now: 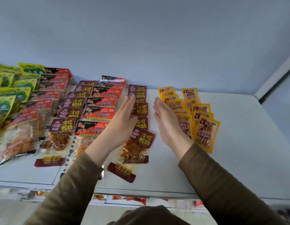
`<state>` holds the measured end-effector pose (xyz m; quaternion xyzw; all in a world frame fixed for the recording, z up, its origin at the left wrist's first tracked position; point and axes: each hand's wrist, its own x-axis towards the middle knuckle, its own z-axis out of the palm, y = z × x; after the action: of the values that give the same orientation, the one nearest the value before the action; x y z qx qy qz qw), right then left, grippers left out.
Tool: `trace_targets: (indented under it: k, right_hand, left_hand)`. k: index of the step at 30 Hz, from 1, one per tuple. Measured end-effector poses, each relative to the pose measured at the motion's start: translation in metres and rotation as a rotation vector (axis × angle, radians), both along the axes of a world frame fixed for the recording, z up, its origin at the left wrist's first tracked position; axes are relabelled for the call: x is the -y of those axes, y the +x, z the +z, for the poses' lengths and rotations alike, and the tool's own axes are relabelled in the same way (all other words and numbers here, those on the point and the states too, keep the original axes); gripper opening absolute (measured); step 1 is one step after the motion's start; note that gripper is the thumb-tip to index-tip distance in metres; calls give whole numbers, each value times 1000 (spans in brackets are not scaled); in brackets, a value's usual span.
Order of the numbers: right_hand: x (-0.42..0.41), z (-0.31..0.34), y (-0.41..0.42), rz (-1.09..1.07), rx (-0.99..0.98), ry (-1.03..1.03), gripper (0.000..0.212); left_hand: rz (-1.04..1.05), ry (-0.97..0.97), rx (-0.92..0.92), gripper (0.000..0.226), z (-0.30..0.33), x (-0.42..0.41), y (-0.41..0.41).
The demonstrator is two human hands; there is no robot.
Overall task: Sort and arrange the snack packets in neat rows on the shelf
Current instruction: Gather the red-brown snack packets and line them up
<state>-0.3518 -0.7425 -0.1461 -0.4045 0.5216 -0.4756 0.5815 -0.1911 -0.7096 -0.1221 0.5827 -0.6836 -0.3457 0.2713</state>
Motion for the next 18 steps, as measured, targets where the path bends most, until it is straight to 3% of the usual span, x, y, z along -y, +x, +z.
trace_targets:
  k: [2,5,7,11,18]
  right_hand:
    - [-16,-5,-8,13,1,-5,51]
    - [-41,-11,-9,27,-18,-29,49]
    - [-55,-15,-2,40,7,-35,46]
    - [-71,-20,10,21,61,-76,47]
    - [-87,-19,21,-12,224,-37,36]
  left_hand:
    - [-120,-126,230,66,4,-32,13]
    - [-274,-57,551,67,-11,-63,24]
    - [-283,-43,604,67,-31,-76,20]
    - [-104,-190,610,76,-61,-83,5]
    - [43,-283,787,75,-62,-86,-8]
